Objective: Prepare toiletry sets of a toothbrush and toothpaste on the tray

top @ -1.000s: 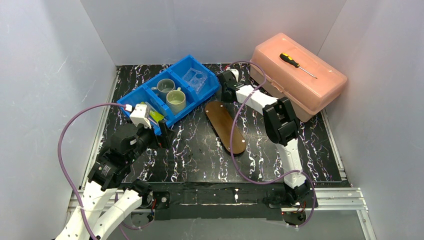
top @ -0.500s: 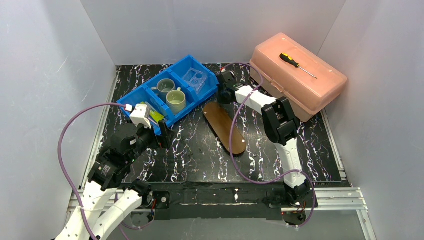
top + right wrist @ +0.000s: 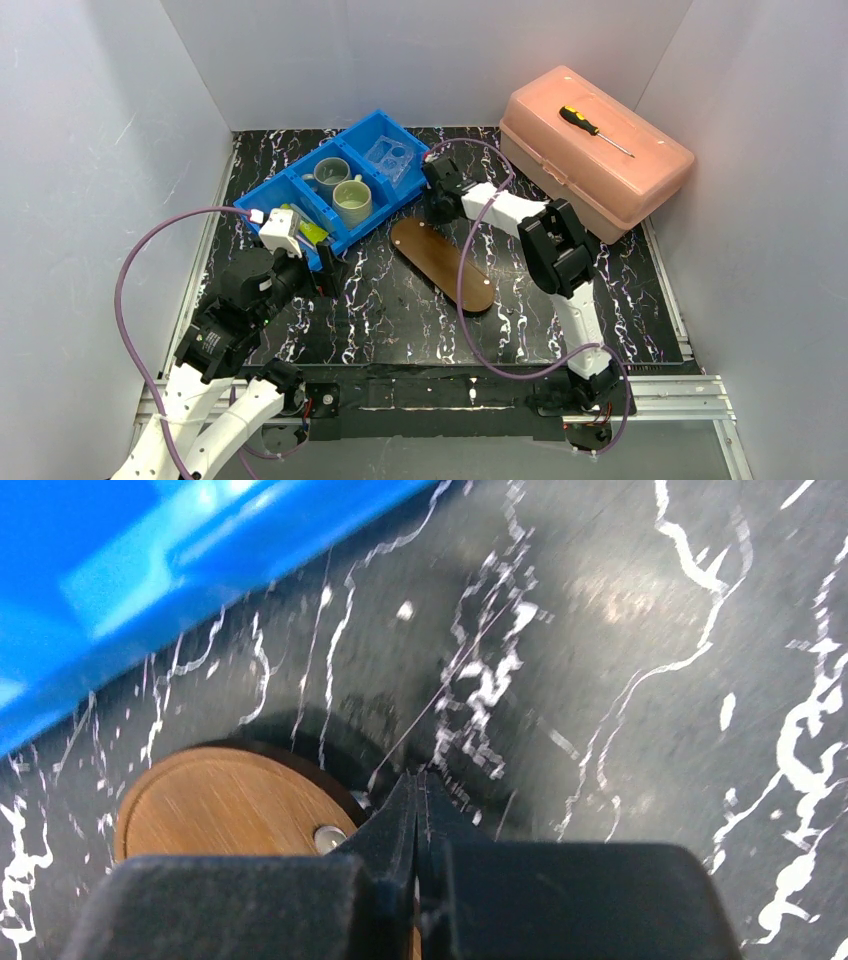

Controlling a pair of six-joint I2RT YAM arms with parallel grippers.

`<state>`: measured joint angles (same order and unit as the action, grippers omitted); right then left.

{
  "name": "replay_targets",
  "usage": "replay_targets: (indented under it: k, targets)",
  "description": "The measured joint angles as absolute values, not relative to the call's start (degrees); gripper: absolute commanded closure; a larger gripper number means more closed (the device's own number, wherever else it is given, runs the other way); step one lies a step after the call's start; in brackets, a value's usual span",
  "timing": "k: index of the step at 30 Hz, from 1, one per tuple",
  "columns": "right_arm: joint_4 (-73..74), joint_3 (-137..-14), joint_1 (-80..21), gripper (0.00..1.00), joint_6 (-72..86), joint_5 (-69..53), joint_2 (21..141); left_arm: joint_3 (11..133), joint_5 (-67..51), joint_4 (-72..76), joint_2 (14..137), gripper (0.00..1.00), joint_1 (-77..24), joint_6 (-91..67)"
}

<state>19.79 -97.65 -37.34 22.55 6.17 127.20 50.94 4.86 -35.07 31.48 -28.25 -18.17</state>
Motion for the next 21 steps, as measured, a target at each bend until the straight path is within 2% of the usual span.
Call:
replay_targets:
  k: [21]
  targets:
    - [17.63, -82.89, -48.8, 0.99, 16.88, 4.71, 116.68, 50.94, 5.39, -36.14, 31.22, 0.01, -28.25, -18.2]
